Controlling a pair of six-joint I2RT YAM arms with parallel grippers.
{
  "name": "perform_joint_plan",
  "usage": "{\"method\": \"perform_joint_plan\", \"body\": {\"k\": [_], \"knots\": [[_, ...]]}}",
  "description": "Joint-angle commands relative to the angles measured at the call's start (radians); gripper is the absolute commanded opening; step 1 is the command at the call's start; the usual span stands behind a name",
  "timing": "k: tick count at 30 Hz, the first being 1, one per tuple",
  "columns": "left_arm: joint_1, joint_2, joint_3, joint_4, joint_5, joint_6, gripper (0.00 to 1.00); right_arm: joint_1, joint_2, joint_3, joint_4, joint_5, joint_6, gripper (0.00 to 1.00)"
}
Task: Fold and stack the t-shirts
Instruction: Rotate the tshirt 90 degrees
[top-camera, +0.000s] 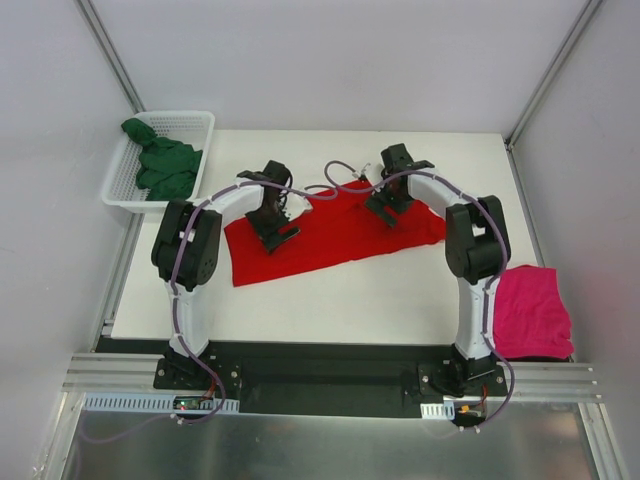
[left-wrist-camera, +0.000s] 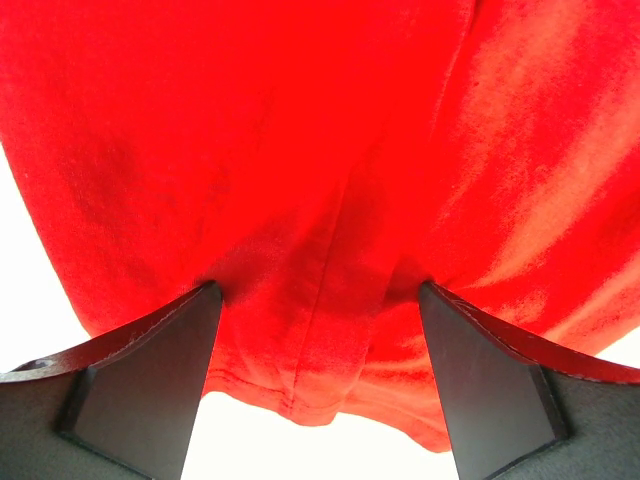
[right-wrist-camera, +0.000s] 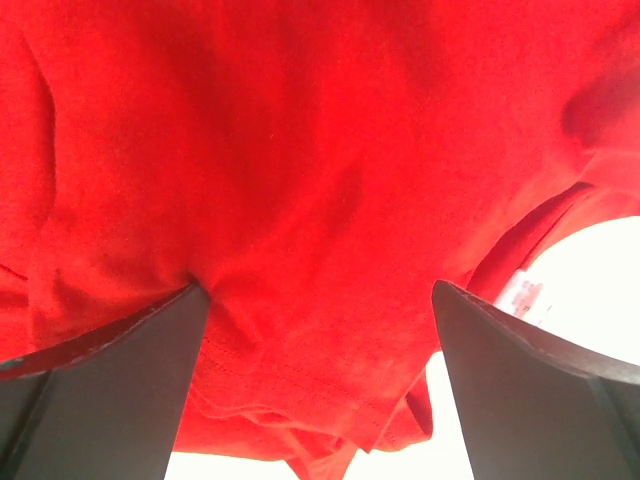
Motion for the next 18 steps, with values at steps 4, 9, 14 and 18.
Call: {"method": "perform_joint_plan", "body": {"k": [4,9,14,18], "knots": [[0.045,0.035,0.0,0.026,-0.037,0.038,0.81,-0.021,0.132,0.169,-0.143,-0.013,-0.052,0.98],[0.046,-0.006,-0.047,0.028,-0.06,0.045,0.8,-0.024,0.175,0.229,-0.239,-0.01,-0.069,0.98],[0.048,-0.031,-0.08,0.028,-0.069,0.041,0.8,-0.026,0.174,0.282,-0.345,-0.061,-0.072,0.97],[0.045,-0.054,-0.073,0.026,-0.057,0.019,0.81,-0.027,0.215,0.419,-0.568,-0.176,-0.108,0.97]]}}
